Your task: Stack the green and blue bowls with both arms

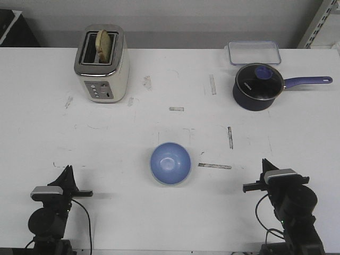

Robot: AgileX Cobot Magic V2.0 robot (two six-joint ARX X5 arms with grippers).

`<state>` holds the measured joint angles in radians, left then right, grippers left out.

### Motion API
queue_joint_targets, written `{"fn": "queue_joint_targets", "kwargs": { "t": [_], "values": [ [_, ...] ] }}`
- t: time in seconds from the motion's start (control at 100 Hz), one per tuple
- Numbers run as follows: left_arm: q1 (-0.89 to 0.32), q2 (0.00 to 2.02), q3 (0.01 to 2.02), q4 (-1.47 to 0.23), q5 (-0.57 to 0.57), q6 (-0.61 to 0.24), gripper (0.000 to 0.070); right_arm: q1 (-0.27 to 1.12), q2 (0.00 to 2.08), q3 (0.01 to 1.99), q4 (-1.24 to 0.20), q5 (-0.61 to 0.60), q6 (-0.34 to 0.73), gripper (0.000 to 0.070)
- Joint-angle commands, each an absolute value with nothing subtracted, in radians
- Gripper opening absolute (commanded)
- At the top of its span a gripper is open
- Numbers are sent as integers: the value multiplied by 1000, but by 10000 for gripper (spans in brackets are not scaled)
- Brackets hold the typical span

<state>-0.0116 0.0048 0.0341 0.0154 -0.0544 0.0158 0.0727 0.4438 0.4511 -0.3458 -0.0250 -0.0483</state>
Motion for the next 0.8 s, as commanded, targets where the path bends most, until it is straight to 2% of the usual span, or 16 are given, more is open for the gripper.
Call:
{"fn": "queue_joint_targets", "kwargs": {
  "t": [0.0,0.79],
  "values": [
    [-13,3,12,31,-56,14,1,74,446,458,-333,-25,-53,0],
    [-13,3,12,31,-56,14,1,67,405,444,-309,-4,-73,0]
  ]
}}
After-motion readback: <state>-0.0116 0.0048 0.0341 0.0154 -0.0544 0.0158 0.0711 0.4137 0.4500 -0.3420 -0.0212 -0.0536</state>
